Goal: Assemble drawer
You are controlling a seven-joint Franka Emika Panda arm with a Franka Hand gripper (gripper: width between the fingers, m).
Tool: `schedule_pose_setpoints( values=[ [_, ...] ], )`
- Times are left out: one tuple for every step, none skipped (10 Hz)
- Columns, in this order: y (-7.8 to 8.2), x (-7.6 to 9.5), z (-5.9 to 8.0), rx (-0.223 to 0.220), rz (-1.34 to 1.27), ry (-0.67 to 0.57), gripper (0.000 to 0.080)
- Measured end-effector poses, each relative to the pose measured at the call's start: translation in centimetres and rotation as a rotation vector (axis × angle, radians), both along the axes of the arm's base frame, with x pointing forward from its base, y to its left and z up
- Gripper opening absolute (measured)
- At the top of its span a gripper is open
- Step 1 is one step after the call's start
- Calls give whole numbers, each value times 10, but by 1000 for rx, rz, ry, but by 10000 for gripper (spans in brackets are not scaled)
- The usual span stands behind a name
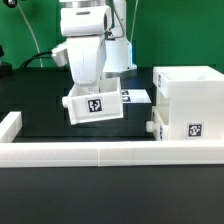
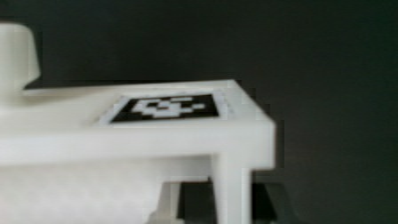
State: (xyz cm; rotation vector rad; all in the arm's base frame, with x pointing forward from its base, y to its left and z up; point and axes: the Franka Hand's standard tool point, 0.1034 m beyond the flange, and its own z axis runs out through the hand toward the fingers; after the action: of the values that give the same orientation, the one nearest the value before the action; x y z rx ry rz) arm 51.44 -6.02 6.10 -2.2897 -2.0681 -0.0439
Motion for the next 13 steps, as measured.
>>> schedule_pose_setpoints(
  values=[
    [3,1,1,-28,-13,1,41],
    [16,3,1,-81,6,0,41],
    [30,4,1,-123,31,-3,41],
    [41,4,1,-150,7,-5,41],
    [52,3,0,-182,1,-3,41],
    [56,1,-1,-191,16,3,41],
    [56,1,-1,-190,17,3,41],
    [56,2,0,-189,19,2,41],
    [56,1,0,-192,18,10,41],
    [56,2,-1,-193,19,13,41],
    [56,1,-1,-193,19,13,41],
    [56,1,-1,-193,19,13,41],
    [55,1,-1,-191,23,13,41]
  ],
)
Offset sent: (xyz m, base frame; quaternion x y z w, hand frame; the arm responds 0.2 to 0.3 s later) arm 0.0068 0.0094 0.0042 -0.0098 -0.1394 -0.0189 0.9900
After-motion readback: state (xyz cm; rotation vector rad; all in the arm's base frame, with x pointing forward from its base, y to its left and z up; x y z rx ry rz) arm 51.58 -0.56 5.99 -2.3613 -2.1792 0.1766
